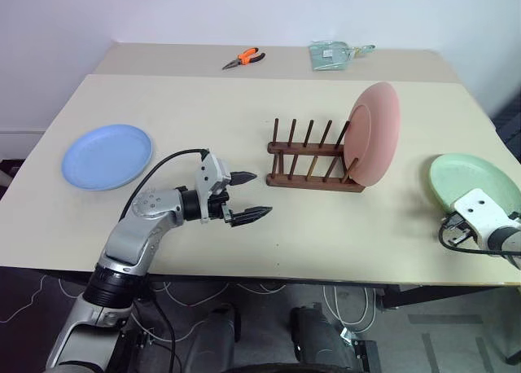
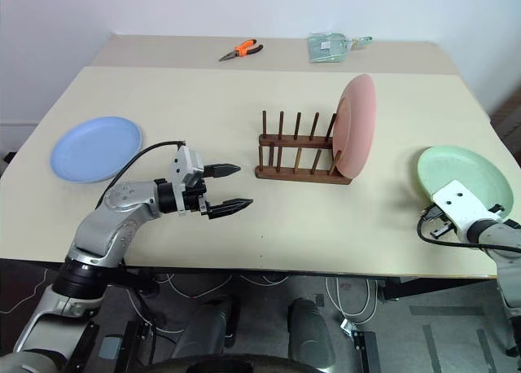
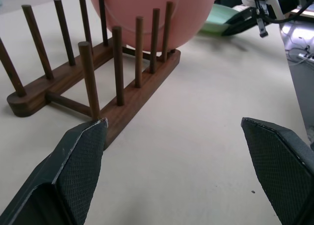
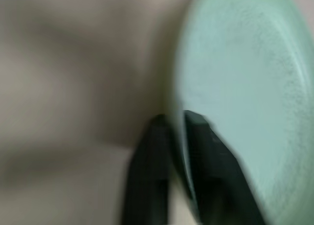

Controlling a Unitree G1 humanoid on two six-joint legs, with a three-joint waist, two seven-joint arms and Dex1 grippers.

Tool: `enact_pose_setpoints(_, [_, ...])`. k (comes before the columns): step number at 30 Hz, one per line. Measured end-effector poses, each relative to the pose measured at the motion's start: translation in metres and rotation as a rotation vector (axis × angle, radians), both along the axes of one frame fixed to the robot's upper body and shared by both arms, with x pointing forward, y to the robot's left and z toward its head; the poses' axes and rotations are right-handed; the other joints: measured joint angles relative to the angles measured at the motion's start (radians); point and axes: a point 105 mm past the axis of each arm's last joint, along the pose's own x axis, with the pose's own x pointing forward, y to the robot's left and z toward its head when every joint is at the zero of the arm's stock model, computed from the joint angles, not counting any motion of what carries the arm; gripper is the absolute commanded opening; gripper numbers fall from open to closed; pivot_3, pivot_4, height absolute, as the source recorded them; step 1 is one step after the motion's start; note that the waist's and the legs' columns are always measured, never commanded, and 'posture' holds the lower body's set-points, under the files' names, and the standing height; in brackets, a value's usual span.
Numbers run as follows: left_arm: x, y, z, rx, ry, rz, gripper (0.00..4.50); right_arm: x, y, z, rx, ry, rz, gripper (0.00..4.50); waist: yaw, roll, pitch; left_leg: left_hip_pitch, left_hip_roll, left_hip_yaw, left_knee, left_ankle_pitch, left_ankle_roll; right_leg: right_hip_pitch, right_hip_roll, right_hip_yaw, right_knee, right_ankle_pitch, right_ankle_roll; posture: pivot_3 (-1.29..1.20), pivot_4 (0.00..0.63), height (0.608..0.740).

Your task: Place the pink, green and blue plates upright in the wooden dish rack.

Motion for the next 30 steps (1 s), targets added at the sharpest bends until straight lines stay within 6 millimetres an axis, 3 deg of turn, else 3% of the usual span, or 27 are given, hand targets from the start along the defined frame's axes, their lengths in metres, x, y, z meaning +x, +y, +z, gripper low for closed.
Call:
enact_pose_setpoints(3, [-0.001, 0.000, 0.000, -0.001, 0.000, 0.000, 4.50, 0.006, 0.003, 0.011, 0.061, -0.071, -0.033, 0.09, -0.003, 0.001, 0.000, 0.000, 0.000, 0.000, 0.000, 0.000, 0.000, 0.000, 0.000, 0.000, 0.001, 0.000, 0.000, 0.00, 0.150, 0.732])
enact_pose_setpoints(6, [0.003, 0.004, 0.002, -0.008, -0.009, 0.025, 4.50, 0.022, 0.012, 0.043, 0.089, -0.214, -0.013, 0.09, -0.007, 0.003, 0.001, 0.001, 0.000, 0.001, 0.000, 0.000, 0.000, 0.000, 0.000, 0.001, 0.001, 0.000, 0.000, 0.00, 0.150, 0.732])
enact_pose_setpoints(9, [0.016, 0.015, 0.004, -0.022, -0.020, 0.098, 4.50, 0.042, 0.037, 0.122, 0.132, -0.496, 0.081, 0.09, -0.010, 0.008, 0.003, 0.002, 0.001, 0.001, 0.000, 0.000, 0.000, -0.001, 0.001, 0.002, 0.003, 0.000, 0.001, 0.00, 0.150, 0.732])
enact_pose_setpoints(11, [0.025, 0.024, 0.004, -0.017, -0.036, 0.152, 4.50, 0.044, 0.071, 0.189, 0.244, -0.726, 0.206, 0.09, -0.010, 0.008, 0.003, 0.002, 0.002, 0.001, -0.001, 0.000, 0.000, -0.001, 0.002, 0.002, 0.003, 0.002, 0.003, 0.00, 0.150, 0.732])
enact_pose_setpoints(14, [0.034, 0.035, 0.007, -0.020, -0.060, 0.210, 4.50, 0.018, 0.123, 0.270, 0.574, -0.984, 0.454, 0.09, -0.002, 0.006, 0.004, 0.001, 0.002, -0.003, -0.001, 0.000, 0.000, 0.000, 0.003, -0.001, 0.003, 0.002, 0.004, 0.00, 0.150, 0.732])
enact_pose_setpoints(15, [0.035, 0.038, 0.008, -0.015, -0.070, 0.221, 4.50, 0.008, 0.137, 0.282, 0.685, -0.993, 0.540, 0.09, 0.004, 0.004, 0.003, 0.001, 0.002, -0.005, -0.001, 0.000, 0.000, 0.001, 0.003, -0.004, 0.003, 0.002, 0.004, 0.00, 0.150, 0.732])
enact_pose_setpoints(17, [0.038, 0.045, 0.008, -0.010, -0.079, 0.244, 4.50, -0.009, 0.165, 0.288, 0.908, -0.947, 0.707, 0.09, 0.009, 0.001, 0.002, -0.001, 0.003, -0.008, -0.001, 0.000, 0.000, 0.001, 0.002, -0.006, 0.001, 0.002, 0.004, 0.00, 0.150, 0.732])
enact_pose_setpoints(20, [0.038, 0.046, 0.008, -0.014, -0.077, 0.248, 4.50, -0.019, 0.209, 0.273, 1.238, -0.762, 0.880, 0.09, 0.004, 0.002, 0.003, -0.003, 0.001, -0.006, 0.000, 0.000, 0.001, -0.001, -0.004, -0.005, 0.002, 0.001, 0.002, 0.00, 0.150, 0.732])
enact_pose_setpoints(23, [0.036, 0.044, 0.007, -0.022, -0.074, 0.244, 4.50, -0.009, 0.224, 0.249, 1.378, -0.657, 0.806, 0.09, 0.001, 0.001, 0.001, -0.004, 0.001, -0.005, 0.000, 0.000, 0.001, -0.002, -0.004, -0.005, 0.001, 0.000, 0.000, 0.00, 0.150, 0.732])
enact_pose_setpoints(26, [0.032, 0.041, 0.009, -0.025, -0.083, 0.235, 4.50, 0.012, 0.238, 0.206, 1.439, -0.512, 0.655, 0.09, -0.001, 0.003, 0.003, -0.006, 0.001, -0.004, 0.000, 0.000, 0.001, -0.006, -0.004, -0.004, 0.004, 0.001, 0.000, 0.00, 0.150, 0.732])
enact_pose_setpoints(30, [0.029, 0.040, 0.009, -0.025, -0.075, 0.228, 4.50, 0.017, 0.239, 0.198, 1.465, -0.497, 0.593, 0.09, -0.002, 0.003, 0.003, -0.007, 0.000, -0.003, 0.000, 0.000, 0.001, -0.008, -0.002, -0.004, 0.005, 0.002, 0.003, 0.00, 0.150, 0.732])
